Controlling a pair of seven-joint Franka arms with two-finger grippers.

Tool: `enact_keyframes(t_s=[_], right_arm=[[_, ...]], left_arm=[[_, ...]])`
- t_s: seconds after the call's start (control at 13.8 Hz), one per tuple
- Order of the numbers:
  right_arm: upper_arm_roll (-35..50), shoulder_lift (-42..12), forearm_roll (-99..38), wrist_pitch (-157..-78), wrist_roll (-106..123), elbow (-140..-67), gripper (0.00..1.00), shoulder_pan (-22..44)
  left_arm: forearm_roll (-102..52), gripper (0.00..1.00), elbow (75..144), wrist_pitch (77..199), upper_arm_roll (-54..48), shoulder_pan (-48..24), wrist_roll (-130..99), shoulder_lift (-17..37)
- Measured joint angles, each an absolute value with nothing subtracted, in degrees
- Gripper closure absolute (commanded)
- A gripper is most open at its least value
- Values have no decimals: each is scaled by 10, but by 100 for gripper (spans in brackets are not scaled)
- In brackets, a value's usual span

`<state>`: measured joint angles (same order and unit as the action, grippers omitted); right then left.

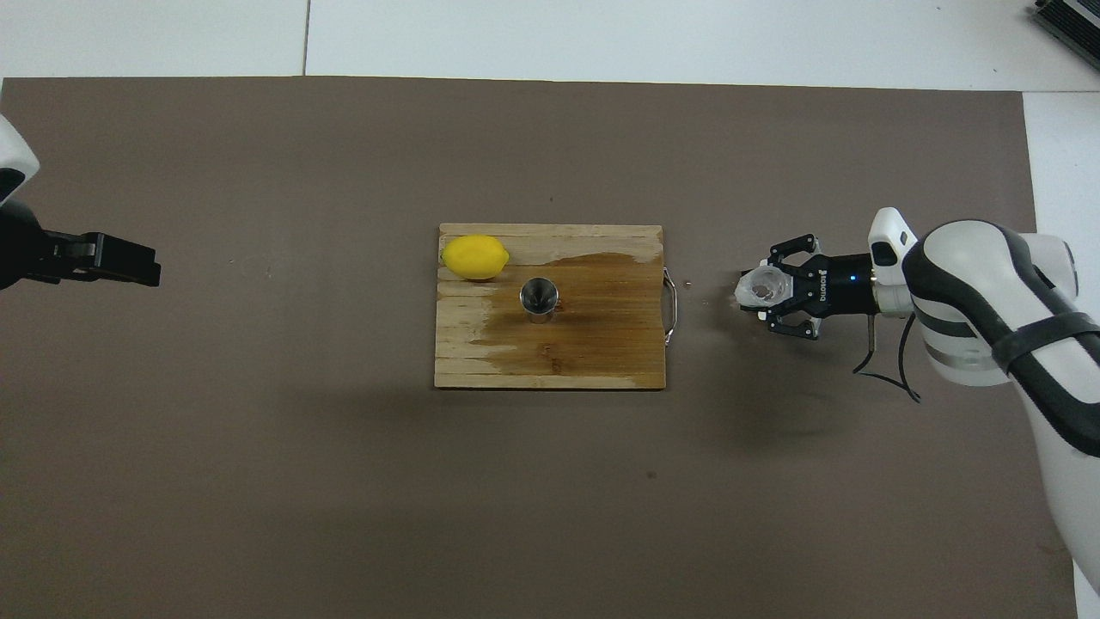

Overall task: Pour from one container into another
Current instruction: 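Lift the white cup and tilt it over the metal cup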

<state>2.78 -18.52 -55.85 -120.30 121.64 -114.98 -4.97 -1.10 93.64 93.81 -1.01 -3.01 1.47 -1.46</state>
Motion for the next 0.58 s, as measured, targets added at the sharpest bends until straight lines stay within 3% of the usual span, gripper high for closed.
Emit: enact_keyframes(t_s=[0.22,0.58], right_arm=[[31,-148,-508,-1205,1072,-1123,99,6],[33,-140,-394,-1261,863,-1078,99,113]], left_arm=[[-11,0,936,938,-10,-30,15,-15],[-11,0,936,938,-10,-30,15,-15]])
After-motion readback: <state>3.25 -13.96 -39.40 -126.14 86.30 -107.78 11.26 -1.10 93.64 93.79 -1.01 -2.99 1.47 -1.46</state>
